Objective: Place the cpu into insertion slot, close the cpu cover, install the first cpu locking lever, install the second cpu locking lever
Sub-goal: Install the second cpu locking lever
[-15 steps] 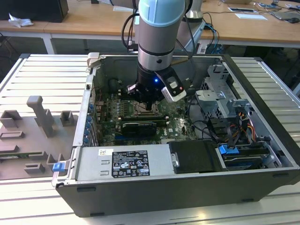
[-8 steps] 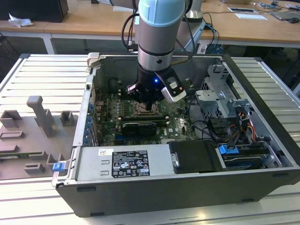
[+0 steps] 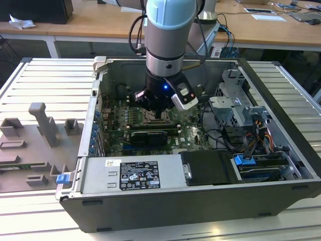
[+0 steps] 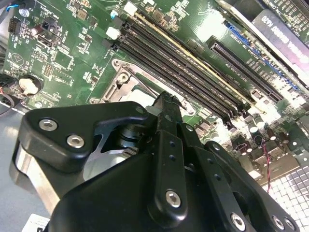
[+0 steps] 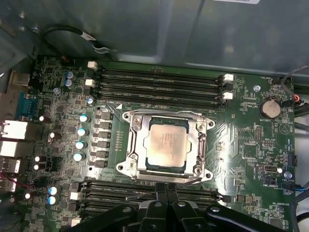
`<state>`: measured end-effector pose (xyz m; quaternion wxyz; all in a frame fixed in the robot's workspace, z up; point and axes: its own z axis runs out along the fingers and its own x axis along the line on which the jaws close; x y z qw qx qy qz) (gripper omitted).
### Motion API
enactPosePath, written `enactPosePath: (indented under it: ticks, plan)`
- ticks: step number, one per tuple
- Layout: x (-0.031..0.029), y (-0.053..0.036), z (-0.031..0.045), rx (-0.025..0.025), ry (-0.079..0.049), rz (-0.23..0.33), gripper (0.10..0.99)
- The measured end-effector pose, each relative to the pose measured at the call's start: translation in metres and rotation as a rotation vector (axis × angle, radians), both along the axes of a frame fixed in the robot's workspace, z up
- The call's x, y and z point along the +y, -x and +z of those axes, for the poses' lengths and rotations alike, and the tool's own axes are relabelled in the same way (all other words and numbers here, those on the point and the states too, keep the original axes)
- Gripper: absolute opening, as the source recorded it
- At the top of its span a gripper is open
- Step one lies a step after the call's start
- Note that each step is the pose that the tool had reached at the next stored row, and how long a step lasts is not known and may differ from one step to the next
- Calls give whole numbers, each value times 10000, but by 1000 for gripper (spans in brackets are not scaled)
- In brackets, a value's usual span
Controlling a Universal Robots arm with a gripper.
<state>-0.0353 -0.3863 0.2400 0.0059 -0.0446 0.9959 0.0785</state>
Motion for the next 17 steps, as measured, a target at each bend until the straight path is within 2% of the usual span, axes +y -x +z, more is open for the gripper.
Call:
enactPosePath:
  ticks: [4, 6, 8, 12, 14, 15, 17]
  plan:
    - [-4, 19, -1, 2, -30, 2, 106]
    - [-17, 20, -2, 9, -199, 0, 106]
    - [-32, 31, -4, 9, -233, -3, 106]
    - [-55, 118, -8, 9, -345, 0, 106]
    - [-63, 148, -70, 9, -405, 0, 106]
    - [-71, 149, -147, 9, -456, 1, 106]
    - [-94, 177, -155, 8, -582, 0, 106]
